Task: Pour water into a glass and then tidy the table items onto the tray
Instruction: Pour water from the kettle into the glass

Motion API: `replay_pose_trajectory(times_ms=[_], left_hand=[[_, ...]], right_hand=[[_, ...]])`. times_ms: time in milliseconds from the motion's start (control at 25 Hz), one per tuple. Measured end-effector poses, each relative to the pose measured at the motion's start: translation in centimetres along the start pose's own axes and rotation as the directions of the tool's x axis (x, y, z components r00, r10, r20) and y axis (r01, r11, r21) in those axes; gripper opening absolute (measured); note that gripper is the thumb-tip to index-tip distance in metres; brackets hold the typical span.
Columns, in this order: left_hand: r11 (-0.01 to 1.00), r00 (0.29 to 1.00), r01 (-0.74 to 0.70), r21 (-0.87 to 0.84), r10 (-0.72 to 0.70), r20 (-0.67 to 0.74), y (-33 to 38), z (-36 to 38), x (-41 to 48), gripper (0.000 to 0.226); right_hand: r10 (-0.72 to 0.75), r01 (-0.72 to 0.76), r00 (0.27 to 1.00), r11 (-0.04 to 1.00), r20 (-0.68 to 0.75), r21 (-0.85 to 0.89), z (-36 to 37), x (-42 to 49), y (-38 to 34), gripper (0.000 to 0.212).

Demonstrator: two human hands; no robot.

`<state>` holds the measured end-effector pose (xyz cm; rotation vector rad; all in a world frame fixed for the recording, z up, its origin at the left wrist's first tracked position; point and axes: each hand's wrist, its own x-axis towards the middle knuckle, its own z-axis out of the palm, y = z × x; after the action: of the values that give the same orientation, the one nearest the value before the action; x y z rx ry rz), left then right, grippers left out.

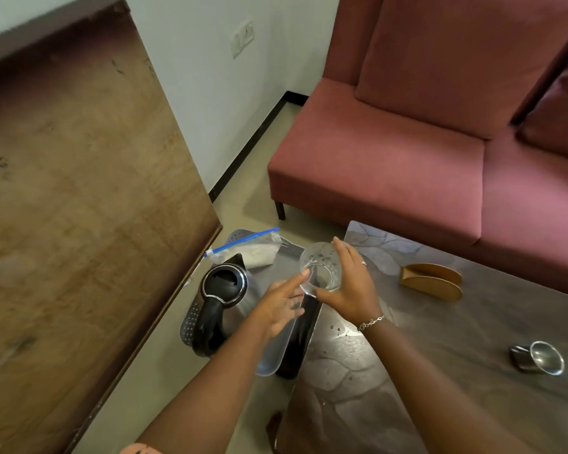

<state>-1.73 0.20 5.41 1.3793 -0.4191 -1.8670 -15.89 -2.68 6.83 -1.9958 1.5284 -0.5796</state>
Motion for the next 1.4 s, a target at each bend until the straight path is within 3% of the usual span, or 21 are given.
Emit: replay_pose_trajectory(times_ms=[240,400,560,720,840,920,1000,1040,1080,1200,1320,1400], left_hand=[[0.997,0.997,-0.07,-0.043,0.068,-0.045,-0.8,4.0,-2.4,0.053],[0.993,0.995,-0.098,-0.066,0.096,-0.034,-1.1,6.5,-3.7,0.068],[0.995,0.995,-0.101,-0.027,0.1,-0.026,-1.3,7.3,-4.0,0.089],[0.989,0.995,-0.098,0.111,0.099,-0.006,-1.2,7.3,-4.7,0.073],[0.937,0.953,-0.202,0.285,0.255,-0.161,-1.2,5.4,-5.0,0.057],[0.862,0.811,-0.216,0.459,0.42,-0.406,-1.7,1.4,-4.6,0.059],[0.79,0.633,-0.074,0.609,0.509,-0.583,-2.6,-3.9,-4.3,0.072],[0.782,0.589,0.021,0.623,0.494,-0.64,-3.1,-6.6,-4.1,0.076],[0.778,0.589,0.125,0.615,0.441,-0.677,-3.6,-9.0,-3.7,0.079],[0.756,0.679,0.339,0.56,0.215,-0.701,-5.0,-14.2,-2.2,0.078],[0.699,0.721,0.411,0.585,0.143,-0.678,-5.7,-15.0,-1.5,0.068],[0.744,0.713,0.387,0.545,0.133,-0.688,-5.5,-15.0,-1.1,0.063]], right_hand=[[-0.078,0.081,0.997,0.984,-0.024,0.158,-3.8,-2.5,0.7,0.102],[-0.101,0.097,0.995,0.922,-0.01,0.376,-5.8,-3.5,1.9,0.115],[-0.095,0.086,0.995,0.886,-0.003,0.456,-6.4,-4.2,2.7,0.089],[-0.058,0.085,0.996,0.853,-0.068,0.515,-6.1,-4.6,2.7,0.087],[-0.046,0.098,0.993,0.844,-0.11,0.527,-5.9,-4.5,2.6,0.093],[-0.033,0.085,0.994,0.849,-0.109,0.522,-5.8,-4.3,2.7,0.097],[-0.015,0.067,0.994,0.86,-0.107,0.506,-5.6,-3.9,2.6,0.099],[-0.005,0.059,0.994,0.865,-0.11,0.499,-5.4,-3.6,2.4,0.098],[0.003,0.054,0.993,0.868,-0.115,0.494,-5.2,-3.1,2.2,0.097],[0.023,0.046,0.991,0.858,-0.129,0.512,-4.5,-1.7,1.3,0.097],[0.031,0.048,0.99,0.837,-0.135,0.545,-4.1,-0.7,0.4,0.093],[0.047,0.042,0.988,0.831,-0.145,0.555,-4.0,-0.1,-0.3,0.092]])
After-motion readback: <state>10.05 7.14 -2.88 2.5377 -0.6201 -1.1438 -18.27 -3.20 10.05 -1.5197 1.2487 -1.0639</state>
